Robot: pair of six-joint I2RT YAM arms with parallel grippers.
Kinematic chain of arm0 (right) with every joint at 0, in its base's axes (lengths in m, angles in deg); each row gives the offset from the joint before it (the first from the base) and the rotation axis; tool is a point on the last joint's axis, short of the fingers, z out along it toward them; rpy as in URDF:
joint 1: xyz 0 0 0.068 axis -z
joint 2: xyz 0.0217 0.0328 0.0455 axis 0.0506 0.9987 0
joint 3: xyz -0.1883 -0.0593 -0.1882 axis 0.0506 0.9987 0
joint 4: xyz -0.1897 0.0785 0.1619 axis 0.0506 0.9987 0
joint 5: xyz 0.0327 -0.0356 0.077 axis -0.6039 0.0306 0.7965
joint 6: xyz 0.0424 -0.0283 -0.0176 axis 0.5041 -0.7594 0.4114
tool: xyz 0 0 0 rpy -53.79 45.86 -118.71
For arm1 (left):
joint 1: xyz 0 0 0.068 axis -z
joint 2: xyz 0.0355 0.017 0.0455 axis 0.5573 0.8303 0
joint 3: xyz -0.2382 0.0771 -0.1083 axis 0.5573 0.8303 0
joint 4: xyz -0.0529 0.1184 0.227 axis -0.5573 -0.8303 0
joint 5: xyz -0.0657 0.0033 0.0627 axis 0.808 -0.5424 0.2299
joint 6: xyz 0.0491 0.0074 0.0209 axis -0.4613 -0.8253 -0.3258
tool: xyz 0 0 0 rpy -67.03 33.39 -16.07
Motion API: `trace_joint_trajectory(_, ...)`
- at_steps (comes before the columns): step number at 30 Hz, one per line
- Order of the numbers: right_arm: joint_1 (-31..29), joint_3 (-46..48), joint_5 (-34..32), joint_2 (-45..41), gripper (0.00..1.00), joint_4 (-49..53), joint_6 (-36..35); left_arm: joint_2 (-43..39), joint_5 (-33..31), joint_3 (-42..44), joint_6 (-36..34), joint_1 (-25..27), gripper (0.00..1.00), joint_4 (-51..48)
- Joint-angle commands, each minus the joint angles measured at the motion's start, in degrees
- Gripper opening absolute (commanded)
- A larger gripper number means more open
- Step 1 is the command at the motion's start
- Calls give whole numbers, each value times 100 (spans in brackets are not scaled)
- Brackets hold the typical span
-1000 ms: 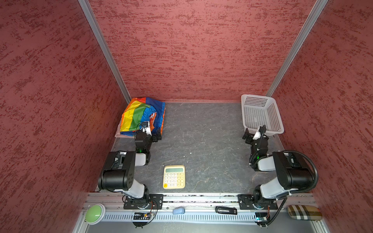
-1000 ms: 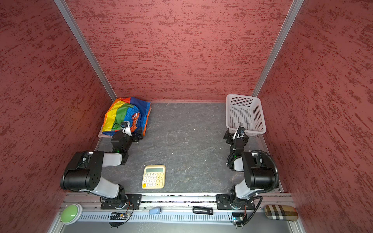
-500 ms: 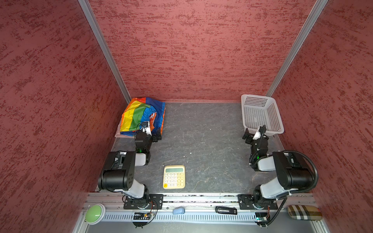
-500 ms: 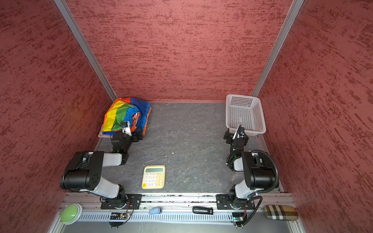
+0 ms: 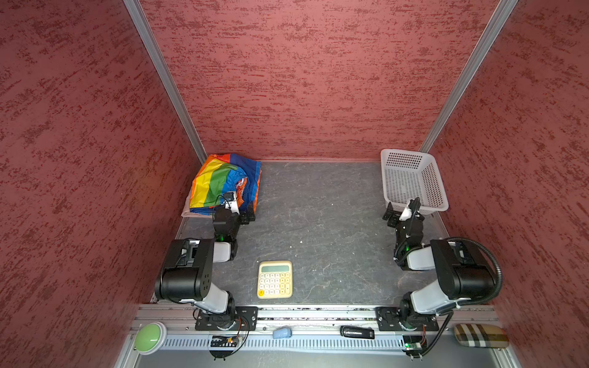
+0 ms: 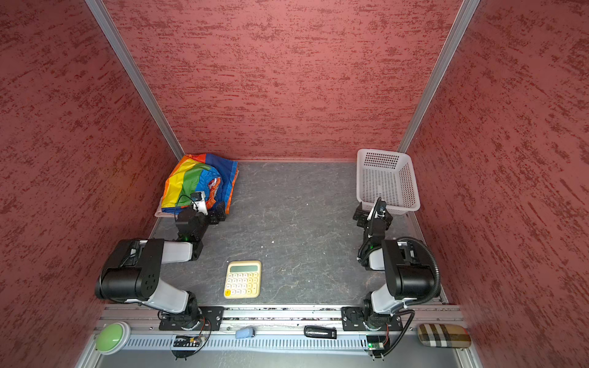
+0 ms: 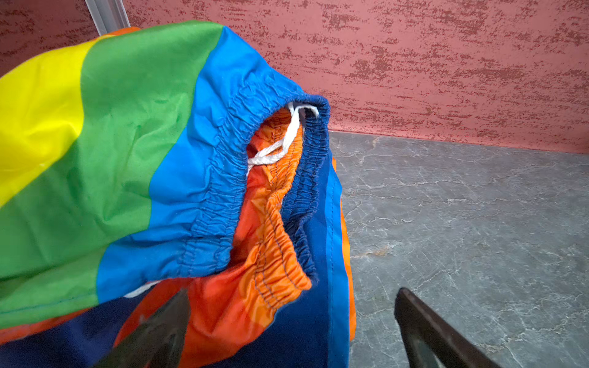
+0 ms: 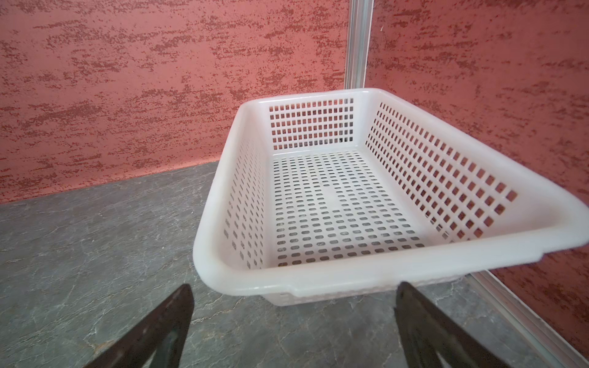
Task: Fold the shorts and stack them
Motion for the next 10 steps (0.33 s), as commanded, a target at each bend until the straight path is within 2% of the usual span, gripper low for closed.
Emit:
trace_joint_trajectory(1,-5,-2,87,-69,99,-53,-24,12,-22,-10,-73,3,99,-29)
trace_joint_trajectory(10,-7,11,95,-74,99,-88,-19,13,-22,-11,-71,3,99,-24)
